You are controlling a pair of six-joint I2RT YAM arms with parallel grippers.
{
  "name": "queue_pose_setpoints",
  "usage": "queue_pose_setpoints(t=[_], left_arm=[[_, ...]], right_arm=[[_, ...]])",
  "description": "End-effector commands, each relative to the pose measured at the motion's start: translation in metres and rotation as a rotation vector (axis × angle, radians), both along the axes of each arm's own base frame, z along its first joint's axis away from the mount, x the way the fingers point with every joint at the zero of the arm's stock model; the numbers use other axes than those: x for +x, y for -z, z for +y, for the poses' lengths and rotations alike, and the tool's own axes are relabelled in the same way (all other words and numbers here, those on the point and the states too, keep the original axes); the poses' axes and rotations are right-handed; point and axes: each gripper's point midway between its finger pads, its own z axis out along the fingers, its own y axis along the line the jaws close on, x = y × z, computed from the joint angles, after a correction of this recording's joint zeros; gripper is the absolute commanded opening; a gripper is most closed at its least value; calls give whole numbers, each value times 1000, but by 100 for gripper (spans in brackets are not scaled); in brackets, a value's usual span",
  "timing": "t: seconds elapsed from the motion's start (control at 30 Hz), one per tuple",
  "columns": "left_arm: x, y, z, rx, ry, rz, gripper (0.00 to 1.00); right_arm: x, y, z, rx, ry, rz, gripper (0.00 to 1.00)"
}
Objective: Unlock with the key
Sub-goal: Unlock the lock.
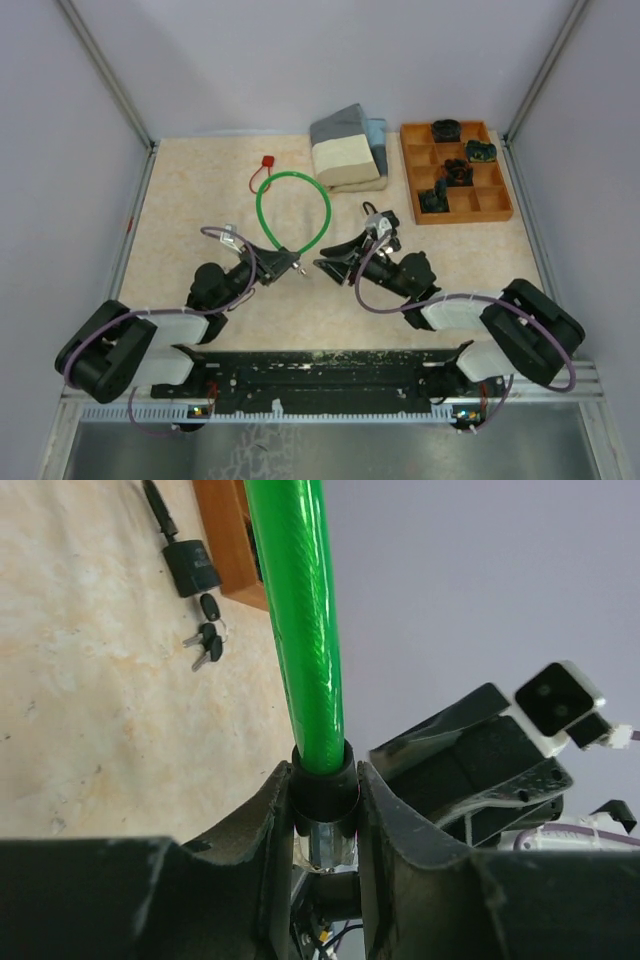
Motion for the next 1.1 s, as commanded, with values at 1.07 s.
queue_pose_setpoints(t=[1.07], left_arm=[[-11, -35, -19, 124, 193, -127, 0]], right_arm=[[46, 17, 31, -714, -181, -921, 45]])
